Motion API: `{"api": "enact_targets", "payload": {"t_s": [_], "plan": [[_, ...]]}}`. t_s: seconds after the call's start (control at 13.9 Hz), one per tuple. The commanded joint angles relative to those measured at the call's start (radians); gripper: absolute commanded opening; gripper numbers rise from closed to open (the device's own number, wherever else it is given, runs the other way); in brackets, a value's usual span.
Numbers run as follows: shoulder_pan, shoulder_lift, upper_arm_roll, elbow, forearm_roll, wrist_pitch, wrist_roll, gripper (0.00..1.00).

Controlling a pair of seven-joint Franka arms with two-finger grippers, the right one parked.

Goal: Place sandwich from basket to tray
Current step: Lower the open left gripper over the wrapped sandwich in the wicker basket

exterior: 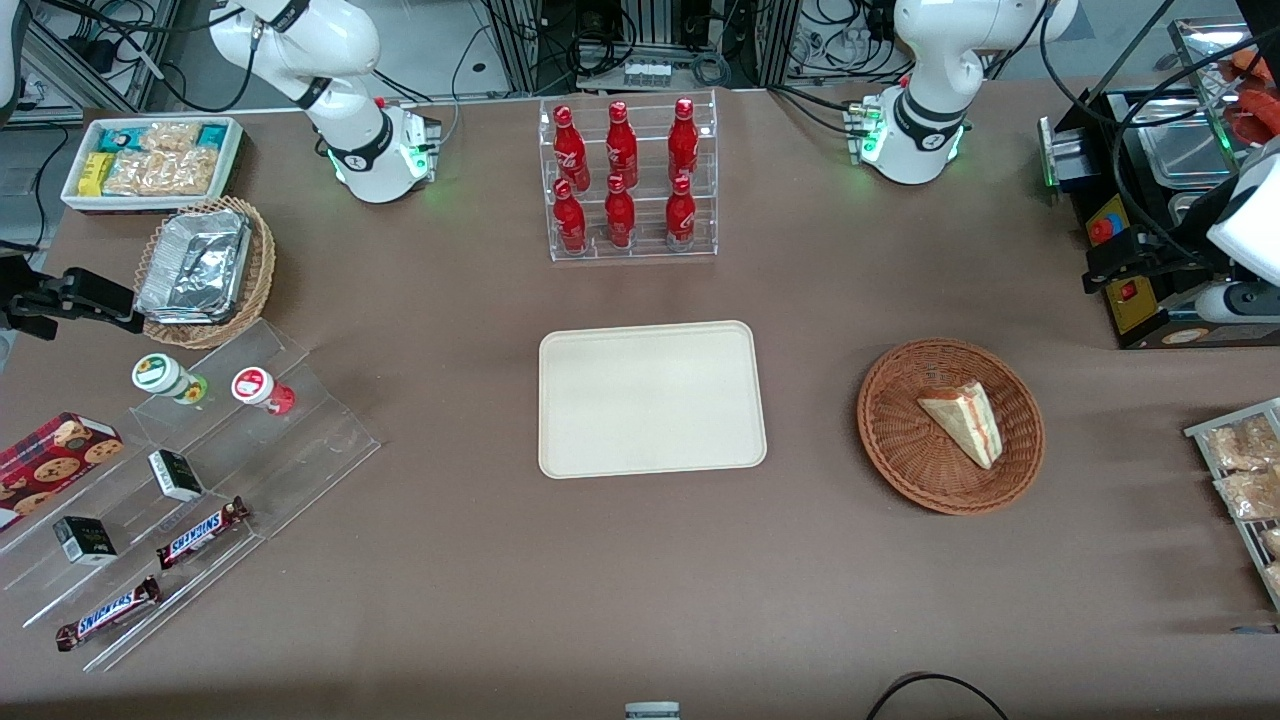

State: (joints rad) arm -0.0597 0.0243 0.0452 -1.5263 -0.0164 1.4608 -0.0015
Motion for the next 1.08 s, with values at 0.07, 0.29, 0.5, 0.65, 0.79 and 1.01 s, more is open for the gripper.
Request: {"api": "enact_targets", "payload": {"t_s": [0.07,0.29,0.5,0.65,0.79,1.01], "plan": [[0.014,-0.041,-0.015,-0.045,0.001,0.012,0.009,1.0],[0.014,-0.026,-0.016,-0.07,0.029,0.059,-0.002,1.0],[0.018,-0.041,-0.016,-0.236,0.032,0.243,-0.023,1.0],[0.018,-0.046,-0.019,-0.332,0.03,0.36,-0.083,1.0],[0.012,-0.043,-0.021,-0.434,0.032,0.499,-0.179,1.0],[0.011,-0.035,-0.022,-0.604,0.03,0.744,-0.362,1.0]]}}
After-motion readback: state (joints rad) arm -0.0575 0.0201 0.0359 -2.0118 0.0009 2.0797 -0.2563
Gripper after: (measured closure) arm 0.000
